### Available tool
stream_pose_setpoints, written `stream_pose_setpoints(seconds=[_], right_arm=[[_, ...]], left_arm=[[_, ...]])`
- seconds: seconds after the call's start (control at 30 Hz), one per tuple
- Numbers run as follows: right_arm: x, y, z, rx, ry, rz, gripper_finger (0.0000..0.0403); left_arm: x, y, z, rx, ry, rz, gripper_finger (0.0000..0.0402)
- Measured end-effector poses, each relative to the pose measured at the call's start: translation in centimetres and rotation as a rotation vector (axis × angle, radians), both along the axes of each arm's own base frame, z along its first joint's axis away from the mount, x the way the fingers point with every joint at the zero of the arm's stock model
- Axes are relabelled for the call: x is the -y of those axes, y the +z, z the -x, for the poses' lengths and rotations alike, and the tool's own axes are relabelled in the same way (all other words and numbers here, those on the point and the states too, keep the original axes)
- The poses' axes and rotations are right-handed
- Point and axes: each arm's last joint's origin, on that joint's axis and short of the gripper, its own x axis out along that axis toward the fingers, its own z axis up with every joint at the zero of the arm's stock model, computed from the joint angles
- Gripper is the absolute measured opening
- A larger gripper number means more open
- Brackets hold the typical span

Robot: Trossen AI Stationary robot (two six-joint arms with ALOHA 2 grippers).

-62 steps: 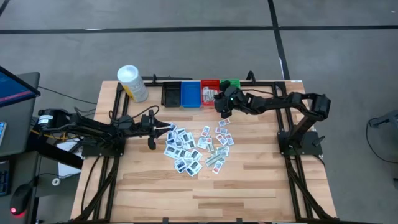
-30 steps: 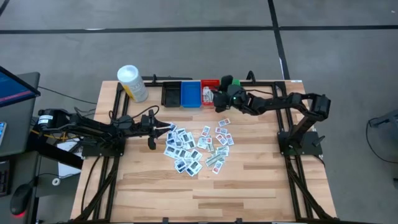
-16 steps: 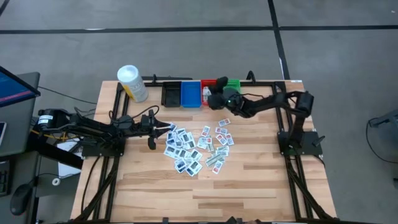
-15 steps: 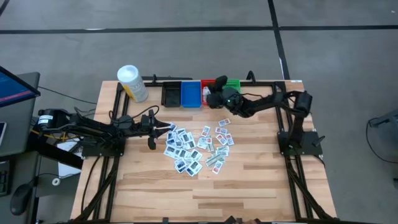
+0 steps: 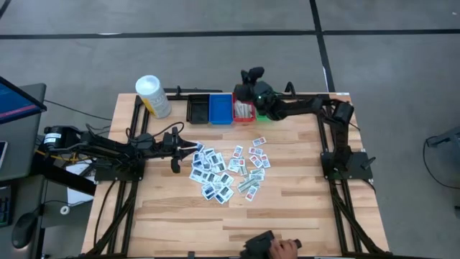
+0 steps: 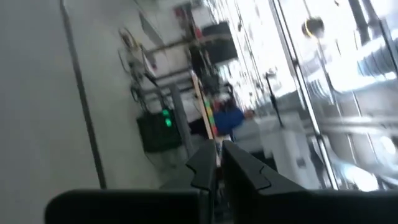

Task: Pick & Place First Aid Supplies
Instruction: Put the green bandage pack into the red bin

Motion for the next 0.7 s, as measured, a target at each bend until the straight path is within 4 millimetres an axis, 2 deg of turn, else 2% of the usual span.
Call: stream_pose_setpoints(seconds=[0.17, 0.33, 0.53, 0.7], right_arm=[[-0.2, 0.8, 0.5, 0.033, -0.146, -0.004, 0.0017], [-1.5, 0.7, -0.1, 0.021, -0.148, -0.011, 0.0019], [-4.1, 0.1, -1.4, -0.052, -0.101, -0.038, 0.0024], [-7.6, -0.9, -1.4, -0.134, 0.007, -0.125, 0.0018]], left_arm=[[0.0, 0.0, 0.0, 0.0, 0.0, 0.007, 0.0093], [0.0, 0.0, 0.0, 0.0, 0.0, 0.007, 0.0093], [0.0, 0.0, 0.0, -0.003, 0.0, 0.007, 0.0093], [0.0, 0.0, 0.0, -0.004, 0.0, 0.007, 0.0093]])
